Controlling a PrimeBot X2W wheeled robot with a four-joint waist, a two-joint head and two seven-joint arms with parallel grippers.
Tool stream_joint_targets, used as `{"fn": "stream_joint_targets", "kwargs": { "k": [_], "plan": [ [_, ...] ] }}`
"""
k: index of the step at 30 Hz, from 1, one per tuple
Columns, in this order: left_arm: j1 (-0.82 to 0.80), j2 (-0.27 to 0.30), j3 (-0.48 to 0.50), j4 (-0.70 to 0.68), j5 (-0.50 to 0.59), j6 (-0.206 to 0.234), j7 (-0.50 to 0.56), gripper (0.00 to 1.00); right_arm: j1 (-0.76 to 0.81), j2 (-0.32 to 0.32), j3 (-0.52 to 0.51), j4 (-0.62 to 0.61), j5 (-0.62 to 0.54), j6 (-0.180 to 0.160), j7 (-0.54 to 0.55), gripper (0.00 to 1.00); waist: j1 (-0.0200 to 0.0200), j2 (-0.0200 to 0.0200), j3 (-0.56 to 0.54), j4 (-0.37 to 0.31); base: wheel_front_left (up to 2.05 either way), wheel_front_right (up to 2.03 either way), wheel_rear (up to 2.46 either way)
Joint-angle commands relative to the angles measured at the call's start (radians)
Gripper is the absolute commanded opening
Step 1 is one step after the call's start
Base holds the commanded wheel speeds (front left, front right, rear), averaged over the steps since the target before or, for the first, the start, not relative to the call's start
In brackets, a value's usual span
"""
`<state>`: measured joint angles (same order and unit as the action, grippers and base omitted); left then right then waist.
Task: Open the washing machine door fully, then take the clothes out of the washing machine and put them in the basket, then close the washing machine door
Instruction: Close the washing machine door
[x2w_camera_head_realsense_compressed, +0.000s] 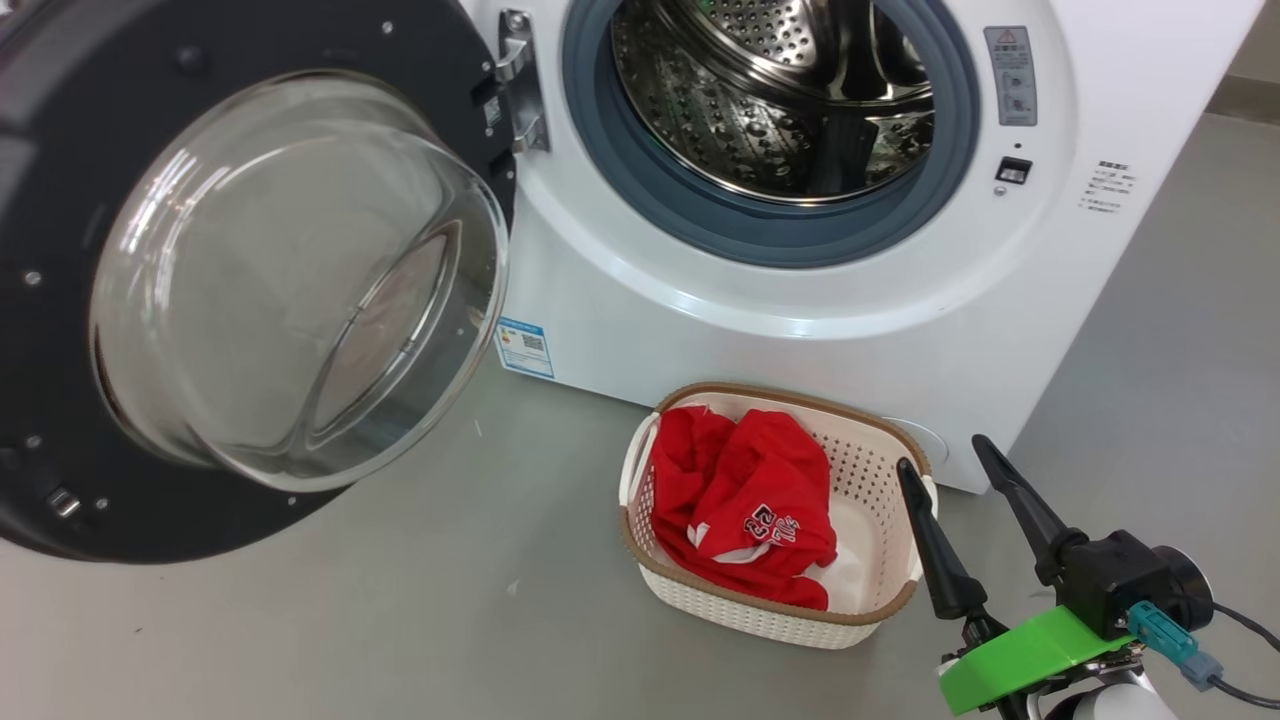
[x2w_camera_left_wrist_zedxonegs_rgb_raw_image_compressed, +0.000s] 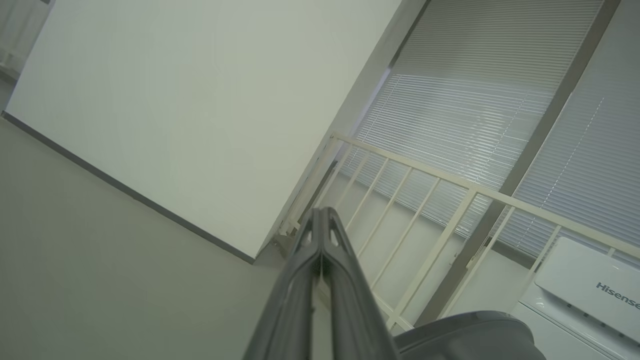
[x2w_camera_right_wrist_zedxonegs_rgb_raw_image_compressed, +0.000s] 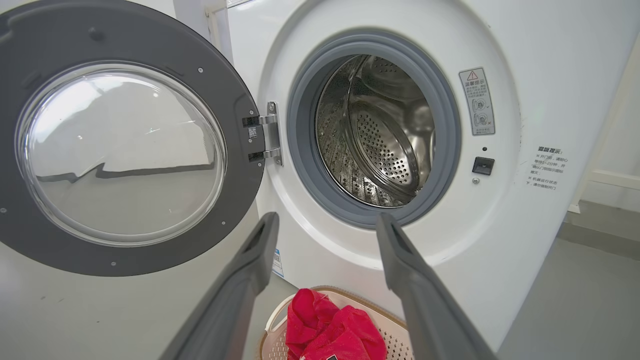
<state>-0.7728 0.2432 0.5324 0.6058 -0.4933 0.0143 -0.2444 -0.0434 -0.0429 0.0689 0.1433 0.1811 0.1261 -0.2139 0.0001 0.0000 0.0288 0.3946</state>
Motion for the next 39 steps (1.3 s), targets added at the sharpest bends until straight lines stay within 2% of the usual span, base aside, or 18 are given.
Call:
{"fn": "stream_joint_targets", "kwargs": {
  "k": [1,8,9,14,22,28,39],
  "plan": [
    [-0.046,0.072,0.036,0.029,-0.028,-0.013,0.013,0.0,-0.012,-0.007,0.024,-0.029,-0.009,0.005,0.001,1.0,-0.0001,0.0,0.001,-0.013,0.0,0.0,0.0],
    [-0.178,0.177,0.125,0.338,-0.175,-0.051,0.184,0.0,-0.006,-0.007,0.024,-0.038,-0.017,0.005,0.009,1.0,-0.0001,0.0,0.002,-0.04,0.0,0.0,0.0],
    [-0.202,0.2,0.136,0.4,-0.202,-0.056,0.249,0.0,-0.003,-0.007,0.025,-0.039,-0.016,0.005,0.01,1.0,-0.0001,0.0,0.002,-0.046,0.0,0.0,0.0],
    [-0.235,0.247,0.111,0.505,-0.213,-0.078,0.405,0.0,0.002,-0.007,0.028,-0.046,-0.016,0.005,0.012,1.0,-0.0001,0.0,0.005,-0.053,0.0,0.0,0.0],
    [-0.25,0.282,0.091,0.59,-0.231,-0.108,0.545,0.0,0.0,-0.007,0.034,-0.048,-0.016,0.005,0.014,1.0,-0.0001,0.0,0.006,-0.068,0.0,0.0,0.0],
    [-0.242,0.298,0.081,0.607,-0.242,-0.126,0.601,0.0,-0.002,-0.007,0.037,-0.051,-0.01,0.005,0.003,1.0,-0.0001,0.0,0.015,-0.079,0.0,0.0,0.0],
    [-0.203,0.288,0.073,0.603,-0.292,-0.144,0.694,0.0,-0.009,-0.007,0.035,-0.047,-0.009,0.005,-0.013,1.0,-0.0001,0.0,0.027,-0.091,0.0,0.0,0.0]
  ]
}}
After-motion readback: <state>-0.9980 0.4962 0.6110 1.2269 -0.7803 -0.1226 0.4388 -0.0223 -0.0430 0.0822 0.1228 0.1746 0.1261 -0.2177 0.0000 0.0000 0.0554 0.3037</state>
